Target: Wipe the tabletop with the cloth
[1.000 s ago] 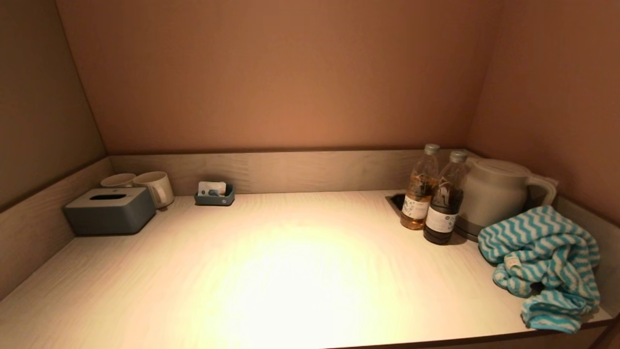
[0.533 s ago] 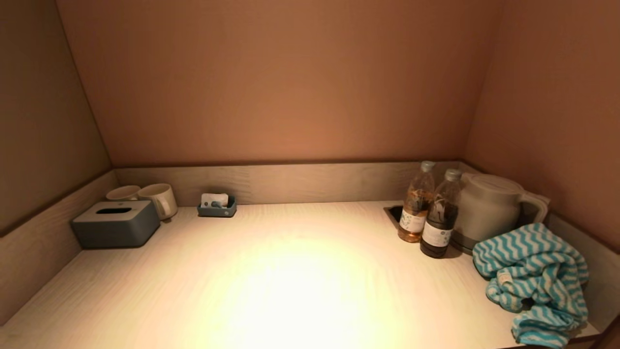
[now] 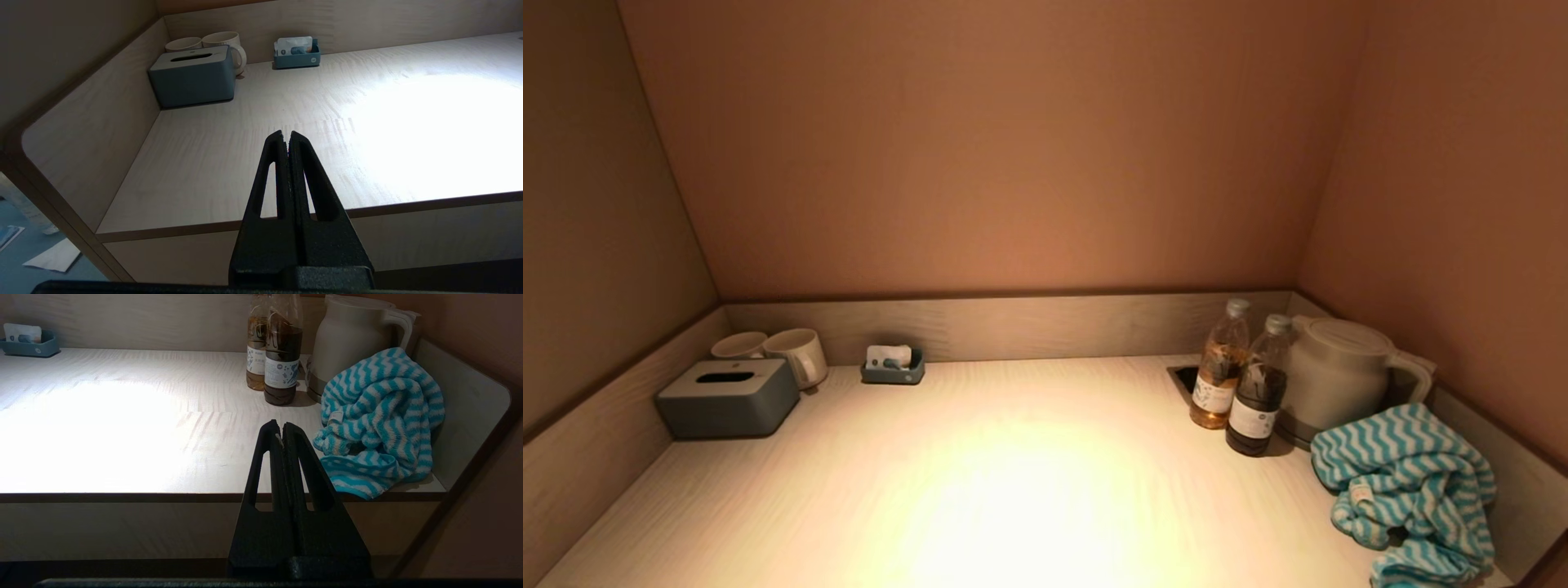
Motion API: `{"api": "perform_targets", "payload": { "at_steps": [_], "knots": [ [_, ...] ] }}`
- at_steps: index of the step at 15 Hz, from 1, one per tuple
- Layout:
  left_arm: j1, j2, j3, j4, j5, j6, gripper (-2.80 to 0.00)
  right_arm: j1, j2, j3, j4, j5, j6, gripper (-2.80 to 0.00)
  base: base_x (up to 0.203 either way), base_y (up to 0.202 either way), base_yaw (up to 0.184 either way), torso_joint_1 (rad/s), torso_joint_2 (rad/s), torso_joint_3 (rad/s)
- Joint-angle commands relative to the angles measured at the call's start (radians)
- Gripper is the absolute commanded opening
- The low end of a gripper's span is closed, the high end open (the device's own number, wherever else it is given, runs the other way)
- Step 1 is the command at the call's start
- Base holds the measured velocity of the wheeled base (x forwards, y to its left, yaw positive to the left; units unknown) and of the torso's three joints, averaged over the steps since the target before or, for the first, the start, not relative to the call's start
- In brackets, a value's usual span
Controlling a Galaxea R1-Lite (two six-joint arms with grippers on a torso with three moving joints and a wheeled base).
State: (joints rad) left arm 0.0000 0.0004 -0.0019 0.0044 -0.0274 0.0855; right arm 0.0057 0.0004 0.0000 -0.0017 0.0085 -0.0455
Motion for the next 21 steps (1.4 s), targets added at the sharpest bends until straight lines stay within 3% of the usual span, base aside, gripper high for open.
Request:
{"api": "perform_targets", "payload": {
  "at_steps": [1,21],
  "knots": [
    [0.0,0.0,0.0,0.0,0.0,0.0,-2.8,0.0,0.0,0.0,0.0,0.001,0.0,-2.8,0.0,0.0,0.0,0.011,-0.03,-0.008],
    [0.0,0.0,0.0,0.0,0.0,0.0,-2.8,0.0,0.0,-0.002,0.0,0.001,-0.002,-2.8,0.0,0.0,0.0,0.0,0.0,0.0]
  ]
}}
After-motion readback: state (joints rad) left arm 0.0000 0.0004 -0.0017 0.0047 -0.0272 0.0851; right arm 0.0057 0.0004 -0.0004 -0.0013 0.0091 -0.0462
